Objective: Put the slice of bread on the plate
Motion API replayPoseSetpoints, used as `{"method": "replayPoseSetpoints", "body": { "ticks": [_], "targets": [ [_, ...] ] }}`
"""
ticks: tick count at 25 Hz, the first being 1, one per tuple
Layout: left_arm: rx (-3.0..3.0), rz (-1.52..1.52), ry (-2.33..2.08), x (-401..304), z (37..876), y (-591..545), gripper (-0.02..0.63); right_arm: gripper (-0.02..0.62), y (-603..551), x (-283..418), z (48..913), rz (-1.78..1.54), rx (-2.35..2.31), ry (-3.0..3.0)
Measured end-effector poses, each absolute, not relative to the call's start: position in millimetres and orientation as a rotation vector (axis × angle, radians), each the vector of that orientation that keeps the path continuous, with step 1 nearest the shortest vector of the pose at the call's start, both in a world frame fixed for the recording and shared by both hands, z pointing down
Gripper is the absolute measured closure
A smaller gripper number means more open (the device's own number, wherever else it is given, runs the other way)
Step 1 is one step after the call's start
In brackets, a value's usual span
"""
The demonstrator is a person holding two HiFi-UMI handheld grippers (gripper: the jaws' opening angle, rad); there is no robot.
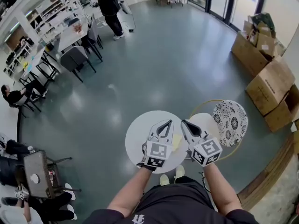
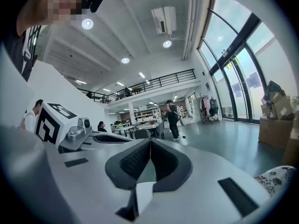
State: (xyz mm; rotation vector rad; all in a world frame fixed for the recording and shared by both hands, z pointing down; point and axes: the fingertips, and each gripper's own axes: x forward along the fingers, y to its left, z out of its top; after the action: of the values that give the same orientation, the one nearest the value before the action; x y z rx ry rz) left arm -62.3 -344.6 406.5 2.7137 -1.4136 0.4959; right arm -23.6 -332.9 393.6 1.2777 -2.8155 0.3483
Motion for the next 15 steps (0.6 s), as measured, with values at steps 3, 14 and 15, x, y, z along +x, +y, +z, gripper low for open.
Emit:
{"method": "replayPoseSetpoints", "body": {
  "ticks": [3, 14, 15],
  "targets": [
    [2.687, 0.428, -1.421, -65, 402, -348, 0.600, 0.588, -334, -25, 389, 0.329, 1.279, -2.823],
    [2.689, 0.148, -1.454, -66, 366, -334, 0.600, 0.589, -326, -27, 374, 0.233, 1.276, -2.810],
    [2.686, 0.142, -1.452, -66, 366, -335, 0.600, 0.589, -327, -27, 372, 0.229, 1.278, -2.811]
  ]
}}
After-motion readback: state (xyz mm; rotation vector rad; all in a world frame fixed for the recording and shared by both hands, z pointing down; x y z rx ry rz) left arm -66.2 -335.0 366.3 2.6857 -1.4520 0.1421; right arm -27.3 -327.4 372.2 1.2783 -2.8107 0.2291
